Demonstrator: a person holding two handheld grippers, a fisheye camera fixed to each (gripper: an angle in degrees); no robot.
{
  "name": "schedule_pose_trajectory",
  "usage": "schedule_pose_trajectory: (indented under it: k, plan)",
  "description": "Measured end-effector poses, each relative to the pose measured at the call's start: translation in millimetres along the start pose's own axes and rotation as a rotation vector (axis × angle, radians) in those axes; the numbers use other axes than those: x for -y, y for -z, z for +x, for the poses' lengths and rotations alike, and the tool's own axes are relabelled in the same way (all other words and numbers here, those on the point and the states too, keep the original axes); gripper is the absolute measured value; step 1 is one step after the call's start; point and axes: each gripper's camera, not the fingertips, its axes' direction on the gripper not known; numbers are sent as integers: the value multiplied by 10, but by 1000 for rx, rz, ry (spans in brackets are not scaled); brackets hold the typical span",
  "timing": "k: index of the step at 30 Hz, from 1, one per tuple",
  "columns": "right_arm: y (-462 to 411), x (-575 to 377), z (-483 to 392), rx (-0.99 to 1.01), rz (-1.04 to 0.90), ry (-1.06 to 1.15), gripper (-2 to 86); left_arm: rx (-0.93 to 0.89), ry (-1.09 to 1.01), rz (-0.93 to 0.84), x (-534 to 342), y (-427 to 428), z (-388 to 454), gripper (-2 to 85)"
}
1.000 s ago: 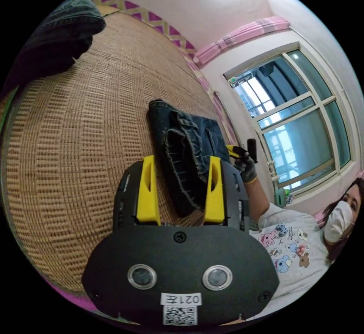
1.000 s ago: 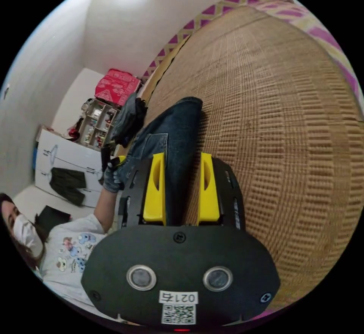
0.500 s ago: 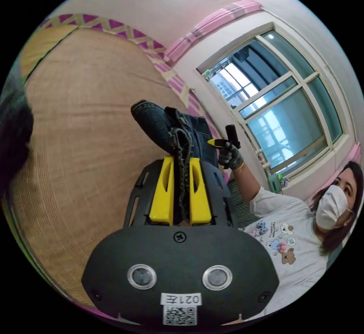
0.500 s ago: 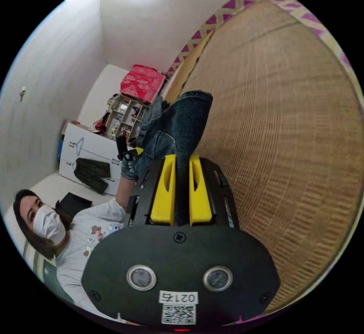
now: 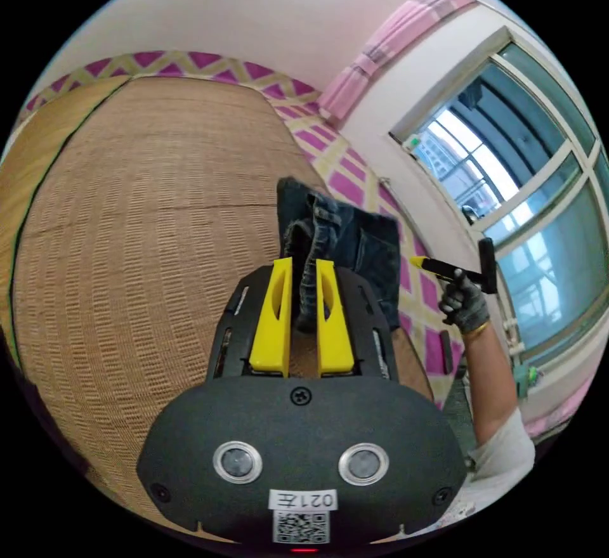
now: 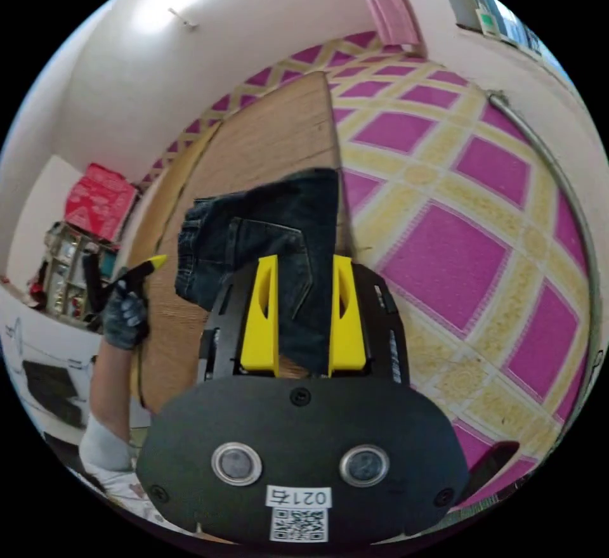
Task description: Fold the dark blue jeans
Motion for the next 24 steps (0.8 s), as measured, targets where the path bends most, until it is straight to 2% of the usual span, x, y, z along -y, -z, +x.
schedule_pose_trajectory:
  k: [3,4,9,16,20,24]
  plan:
    - [-133,-210,-290,-94,33,84,122,79,-77,55,-373,106,29,43]
    - [-162,-274,-391,-93,33,119,121,156,-137,74,-586,202,90,29]
    - [-492,-1120,-1718,5,28,507,116,296,-253,137,-1616,736,227,1]
    - [-1186,-2220,-3859,153,-34,962,117,430,-124,151,-3120,1722,-37,-9]
    - [-1674,-2874,-5236,234,-13,1221,115,499,-19,163,-3895,2309,-299,-9]
    - [-2152,-3496,-6494,214,74,1463,127,533,85,199,-4476,2809,-549,-9]
